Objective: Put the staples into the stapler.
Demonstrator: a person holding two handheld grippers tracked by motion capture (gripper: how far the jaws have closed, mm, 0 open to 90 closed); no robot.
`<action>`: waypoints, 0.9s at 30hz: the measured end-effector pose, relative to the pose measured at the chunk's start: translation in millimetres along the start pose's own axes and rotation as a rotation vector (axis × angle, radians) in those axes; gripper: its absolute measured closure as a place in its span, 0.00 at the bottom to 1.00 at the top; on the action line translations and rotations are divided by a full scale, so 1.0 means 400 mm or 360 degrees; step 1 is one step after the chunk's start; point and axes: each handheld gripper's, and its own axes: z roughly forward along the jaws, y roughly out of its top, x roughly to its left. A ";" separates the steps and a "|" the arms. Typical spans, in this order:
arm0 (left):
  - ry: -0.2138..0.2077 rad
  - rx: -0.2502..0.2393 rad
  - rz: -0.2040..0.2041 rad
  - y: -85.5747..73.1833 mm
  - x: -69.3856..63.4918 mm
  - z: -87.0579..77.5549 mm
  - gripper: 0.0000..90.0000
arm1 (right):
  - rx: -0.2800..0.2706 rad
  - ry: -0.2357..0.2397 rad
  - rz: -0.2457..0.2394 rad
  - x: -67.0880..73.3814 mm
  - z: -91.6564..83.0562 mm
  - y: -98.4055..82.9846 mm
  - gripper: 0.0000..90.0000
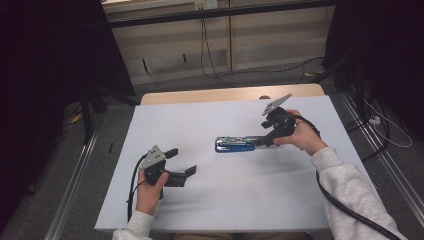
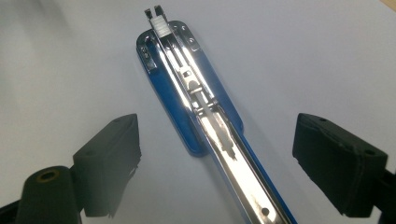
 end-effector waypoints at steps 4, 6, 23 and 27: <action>-0.0015 -0.0001 -0.0020 0.005 0.001 0.020 0.03 | -0.0022 -0.0025 0.0014 0.005 -0.005 -0.016 0.13; 0.0000 0.0017 -0.0016 0.008 0.003 0.031 0.03 | -0.0027 -0.0047 0.0008 0.010 -0.006 -0.029 0.13; 0.0011 0.0100 -0.0033 0.028 0.017 0.098 0.03 | -0.0101 -0.0106 0.0119 0.007 -0.048 -0.111 0.10; 0.0027 0.0121 -0.0040 0.033 0.018 0.115 0.03 | -0.0099 -0.0121 0.0128 0.007 -0.054 -0.123 0.10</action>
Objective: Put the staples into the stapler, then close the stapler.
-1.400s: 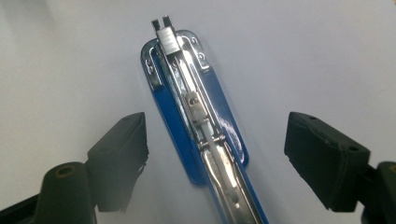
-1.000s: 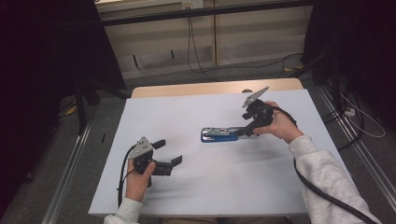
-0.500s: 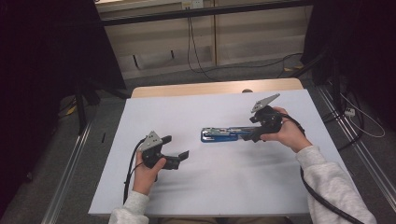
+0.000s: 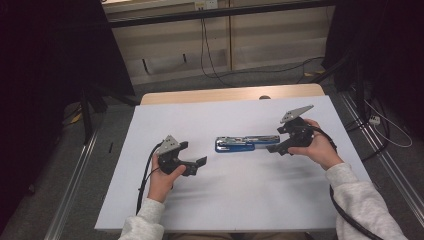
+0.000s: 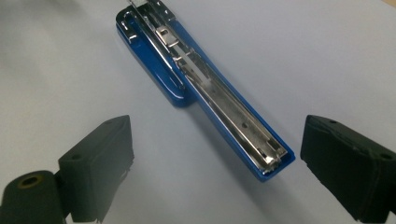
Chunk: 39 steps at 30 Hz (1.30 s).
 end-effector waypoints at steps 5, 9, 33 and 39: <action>-0.0006 0.0020 -0.0025 0.002 0.008 0.010 0.03 | -0.0013 -0.0007 0.0025 -0.004 -0.015 -0.020 0.10; 0.0021 0.0037 -0.0026 0.011 0.010 0.024 0.03 | -0.0023 -0.0020 0.0032 -0.003 -0.023 -0.034 0.10; 0.0183 0.0195 -0.0109 0.020 0.038 0.136 0.73 | 0.0042 -0.0151 0.0084 -0.021 -0.028 -0.091 0.65; 0.0164 0.0281 -0.0109 0.019 0.038 0.174 0.90 | 0.0059 -0.0188 0.0148 -0.027 -0.016 -0.097 0.93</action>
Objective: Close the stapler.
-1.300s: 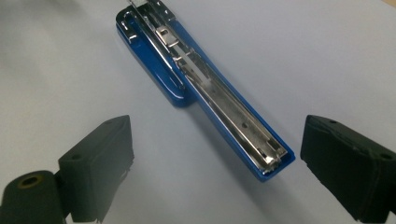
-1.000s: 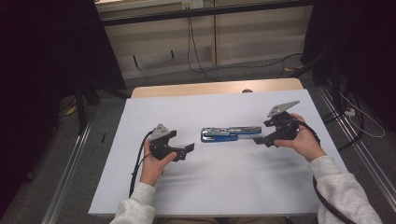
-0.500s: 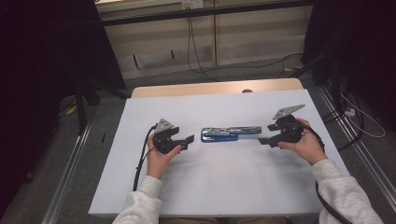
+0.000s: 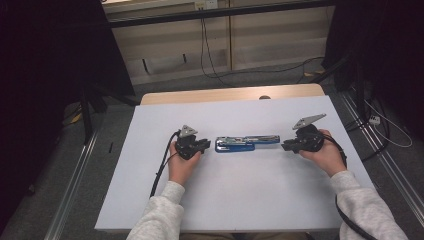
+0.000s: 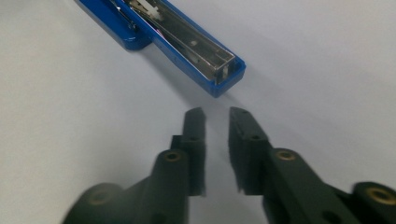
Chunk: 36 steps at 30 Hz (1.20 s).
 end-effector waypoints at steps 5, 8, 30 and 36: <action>-0.0011 0.0033 0.0032 0.010 -0.009 0.019 0.95 | 0.0009 -0.0009 0.0017 0.000 0.019 0.006 1.00; -0.0021 0.0074 0.0074 0.013 -0.017 0.028 0.95 | 0.0021 -0.0012 0.0024 0.002 0.031 0.008 1.00; -0.0064 0.0128 0.0074 0.016 -0.017 0.039 0.98 | -0.0190 0.0032 0.0005 0.013 0.006 0.040 0.99; -0.0030 0.0116 0.0050 0.016 -0.011 0.036 0.90 | -0.0213 0.0055 -0.0001 0.020 0.003 0.045 0.84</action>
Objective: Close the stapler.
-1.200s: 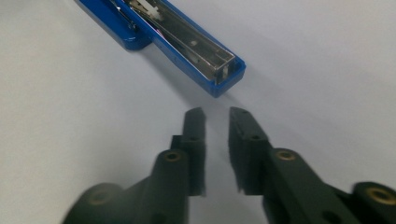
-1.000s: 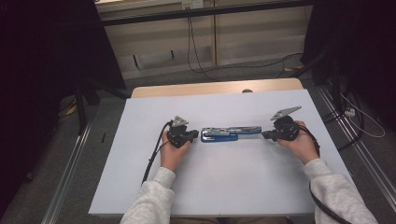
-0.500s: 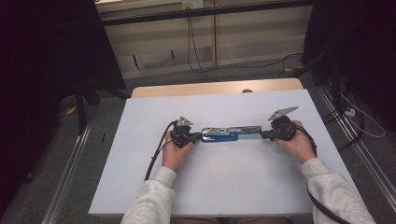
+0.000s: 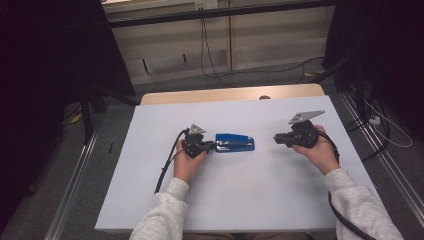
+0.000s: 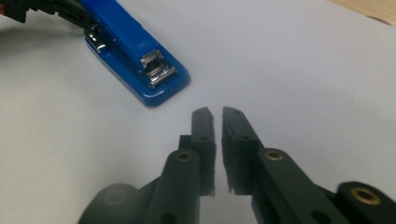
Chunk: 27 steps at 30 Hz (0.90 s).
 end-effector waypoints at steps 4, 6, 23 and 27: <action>0.0021 -0.0022 -0.0024 0.000 0.007 -0.007 0.80 | 0.0005 0.0019 0.0024 0.001 0.005 -0.008 0.69; 0.0028 -0.0036 -0.0032 0.002 0.011 -0.014 0.75 | 0.0013 0.0037 0.0022 0.002 0.005 -0.011 0.64; -0.0134 -0.0214 -0.0109 -0.014 0.023 -0.138 0.18 | -0.0017 0.0050 0.0139 0.037 -0.012 -0.041 0.21; -0.0142 -0.0242 -0.0098 -0.023 0.020 -0.164 0.16 | -0.0023 0.0054 0.0128 0.052 -0.021 -0.047 0.19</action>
